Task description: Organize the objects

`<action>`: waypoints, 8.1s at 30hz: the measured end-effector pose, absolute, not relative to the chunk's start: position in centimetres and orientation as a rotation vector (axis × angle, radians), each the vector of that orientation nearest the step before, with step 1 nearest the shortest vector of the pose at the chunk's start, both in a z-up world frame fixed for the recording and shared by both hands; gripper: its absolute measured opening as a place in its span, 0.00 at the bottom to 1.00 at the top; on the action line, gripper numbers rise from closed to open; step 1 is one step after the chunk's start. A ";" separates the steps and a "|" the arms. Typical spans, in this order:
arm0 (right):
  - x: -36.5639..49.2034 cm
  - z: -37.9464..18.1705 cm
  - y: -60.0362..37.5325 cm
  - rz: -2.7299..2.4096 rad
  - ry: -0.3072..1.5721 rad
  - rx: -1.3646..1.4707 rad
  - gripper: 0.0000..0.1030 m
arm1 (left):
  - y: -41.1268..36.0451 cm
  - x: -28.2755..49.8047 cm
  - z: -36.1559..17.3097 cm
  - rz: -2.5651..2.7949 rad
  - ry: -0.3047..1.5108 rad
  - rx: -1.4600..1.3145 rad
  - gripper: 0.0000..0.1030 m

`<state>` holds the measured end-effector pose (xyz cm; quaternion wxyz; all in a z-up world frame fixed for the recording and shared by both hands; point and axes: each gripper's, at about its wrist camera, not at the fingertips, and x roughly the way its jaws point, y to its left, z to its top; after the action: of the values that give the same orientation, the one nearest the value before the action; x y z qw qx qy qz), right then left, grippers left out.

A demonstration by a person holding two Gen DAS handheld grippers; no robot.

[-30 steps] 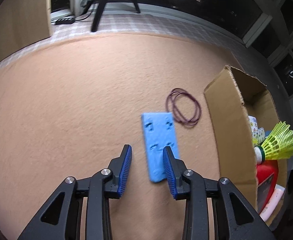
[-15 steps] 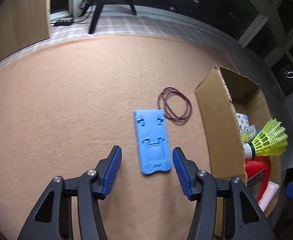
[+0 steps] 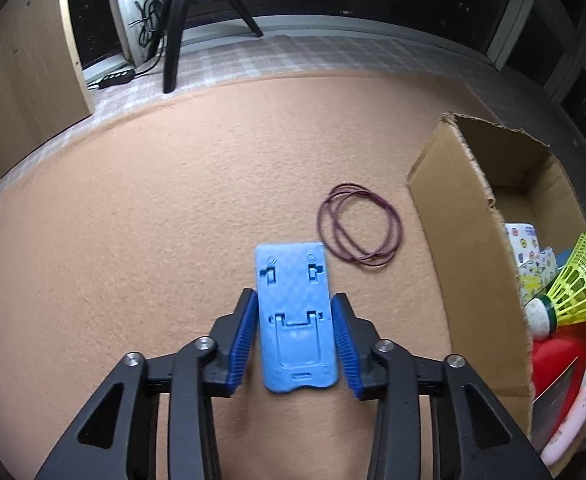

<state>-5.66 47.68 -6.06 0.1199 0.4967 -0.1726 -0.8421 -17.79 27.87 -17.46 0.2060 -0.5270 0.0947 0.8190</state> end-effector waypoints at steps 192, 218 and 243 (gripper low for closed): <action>-26.5 -15.5 31.2 -2.314 0.258 1.929 0.34 | -4.4 -7.8 -11.4 2.310 -0.234 -1.432 0.49; -24.2 -11.0 35.0 -2.379 -0.054 1.705 0.03 | -2.5 -8.0 -10.6 2.293 -0.230 -1.417 0.49; -20.4 -6.5 49.8 -2.620 -0.305 1.569 0.03 | 6.4 -7.1 -8.9 2.222 -0.082 -1.366 0.49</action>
<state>-20.43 49.82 -6.53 0.0363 0.5109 -0.0993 -0.8531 -7.14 6.40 -8.87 0.2630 -0.5050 -0.0304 0.8215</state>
